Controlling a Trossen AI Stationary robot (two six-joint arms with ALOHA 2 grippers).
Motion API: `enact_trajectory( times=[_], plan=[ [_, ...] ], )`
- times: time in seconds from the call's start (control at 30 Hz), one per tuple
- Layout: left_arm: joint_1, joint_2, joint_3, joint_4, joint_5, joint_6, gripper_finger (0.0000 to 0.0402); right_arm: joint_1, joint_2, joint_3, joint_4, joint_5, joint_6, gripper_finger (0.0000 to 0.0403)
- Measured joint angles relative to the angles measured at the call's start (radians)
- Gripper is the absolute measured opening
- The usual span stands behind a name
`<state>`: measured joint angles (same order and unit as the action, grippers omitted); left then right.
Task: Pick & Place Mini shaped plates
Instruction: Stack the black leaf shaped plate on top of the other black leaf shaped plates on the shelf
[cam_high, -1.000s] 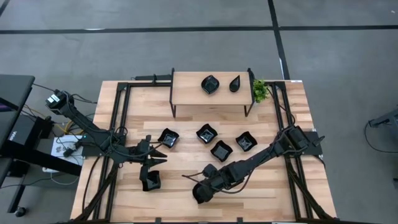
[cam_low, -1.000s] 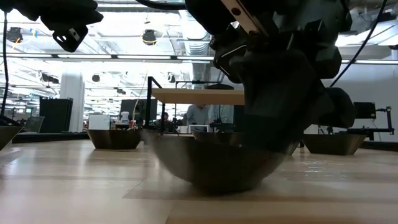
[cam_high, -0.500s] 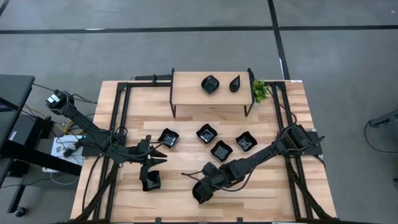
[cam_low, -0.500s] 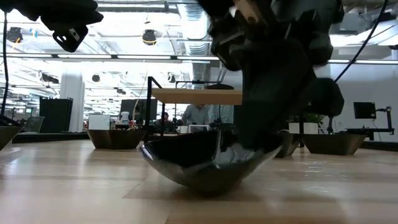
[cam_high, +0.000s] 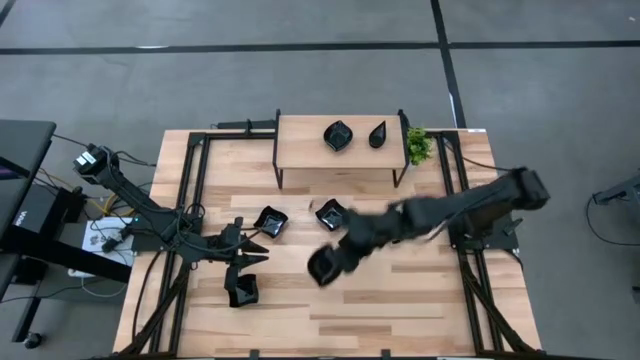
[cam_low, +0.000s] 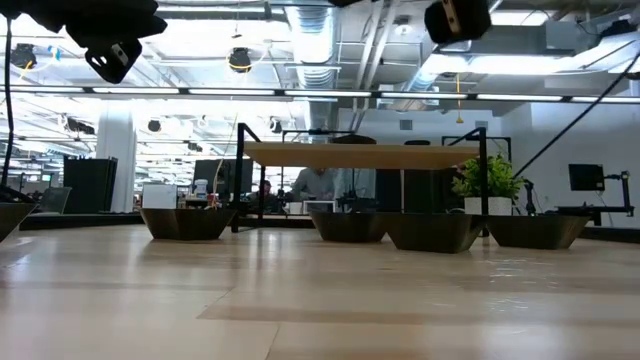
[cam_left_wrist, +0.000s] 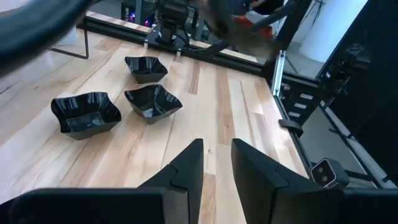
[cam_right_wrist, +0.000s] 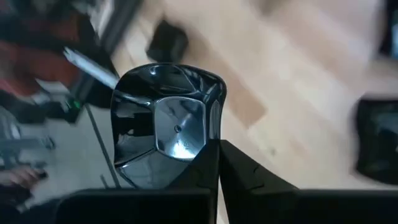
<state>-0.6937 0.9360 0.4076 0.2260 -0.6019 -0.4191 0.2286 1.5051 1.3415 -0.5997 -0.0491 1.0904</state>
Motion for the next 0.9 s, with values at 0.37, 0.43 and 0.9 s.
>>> enact_trajectory(
  times=[0.37, 0.43, 0.9],
  plan=[
    [0.014, 0.0, 0.0, 0.084, 0.018, 0.129, 0.0084, -0.358, -0.176, 0.091, -0.22, -0.039, -0.337, 0.0],
    [0.05, 0.0, 0.0, 0.134, 0.089, 0.219, 0.0084, -0.438, -0.161, 0.135, -0.28, -0.081, -0.42, 0.0],
    [0.553, -0.027, 0.0, 0.183, 0.675, 0.284, 0.0084, -0.839, 0.108, 0.371, -0.398, -0.316, -0.848, 0.0]
  ],
)
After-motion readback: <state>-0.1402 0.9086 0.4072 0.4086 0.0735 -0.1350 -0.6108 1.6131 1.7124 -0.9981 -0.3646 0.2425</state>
